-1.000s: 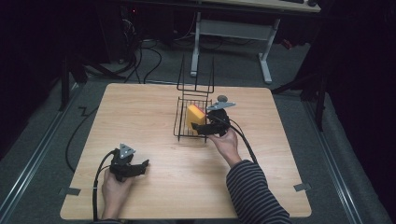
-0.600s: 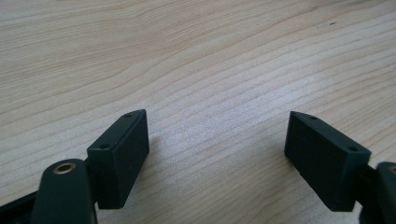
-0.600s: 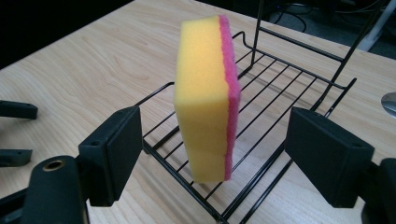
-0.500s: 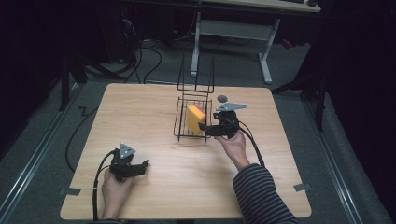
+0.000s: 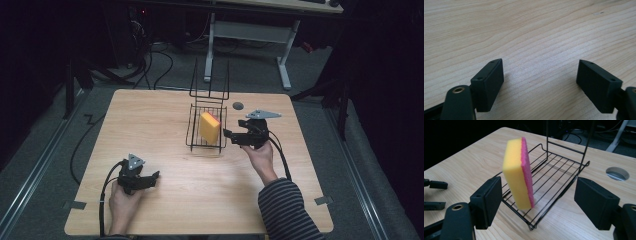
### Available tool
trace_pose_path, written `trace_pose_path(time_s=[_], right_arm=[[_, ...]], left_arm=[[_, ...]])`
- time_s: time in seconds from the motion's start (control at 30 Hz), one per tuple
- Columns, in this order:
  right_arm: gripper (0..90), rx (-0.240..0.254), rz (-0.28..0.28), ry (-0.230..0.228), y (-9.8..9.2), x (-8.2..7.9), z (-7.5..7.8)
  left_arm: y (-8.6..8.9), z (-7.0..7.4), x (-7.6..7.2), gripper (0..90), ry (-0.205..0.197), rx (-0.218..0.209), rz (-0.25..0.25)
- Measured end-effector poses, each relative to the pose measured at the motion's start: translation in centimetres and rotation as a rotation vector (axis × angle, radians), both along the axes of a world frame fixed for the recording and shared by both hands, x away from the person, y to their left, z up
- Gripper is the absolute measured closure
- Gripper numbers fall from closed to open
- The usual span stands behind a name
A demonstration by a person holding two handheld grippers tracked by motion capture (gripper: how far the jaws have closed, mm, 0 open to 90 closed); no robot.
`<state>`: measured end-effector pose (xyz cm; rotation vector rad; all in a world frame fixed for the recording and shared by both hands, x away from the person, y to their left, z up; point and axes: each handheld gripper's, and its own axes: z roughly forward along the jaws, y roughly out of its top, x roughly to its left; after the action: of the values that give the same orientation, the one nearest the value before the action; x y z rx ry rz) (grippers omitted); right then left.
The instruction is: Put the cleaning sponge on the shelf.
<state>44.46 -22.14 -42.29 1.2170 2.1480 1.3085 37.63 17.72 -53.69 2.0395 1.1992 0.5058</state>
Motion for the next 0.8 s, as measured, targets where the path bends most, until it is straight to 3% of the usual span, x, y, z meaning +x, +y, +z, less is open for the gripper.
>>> trace_pose_path(time_s=[0.57, 0.73, 0.8], right_arm=[[23.9, 0.035, -0.013, -0.034, -2.5, -1.8, 1.5], [25.3, 0.060, -0.030, -0.043, -3.6, -2.5, 1.3], [25.3, 0.048, -0.038, -0.040, -4.0, -2.7, 1.3]], left_arm=[[0.0, 0.0, 0.0, 22.5, 0.000, 0.000, 0.000], [0.0, 0.0, 0.0, 22.5, 0.000, 0.000, 0.000], [0.0, 0.0, 0.0, 22.5, -0.002, 0.000, 0.001]])
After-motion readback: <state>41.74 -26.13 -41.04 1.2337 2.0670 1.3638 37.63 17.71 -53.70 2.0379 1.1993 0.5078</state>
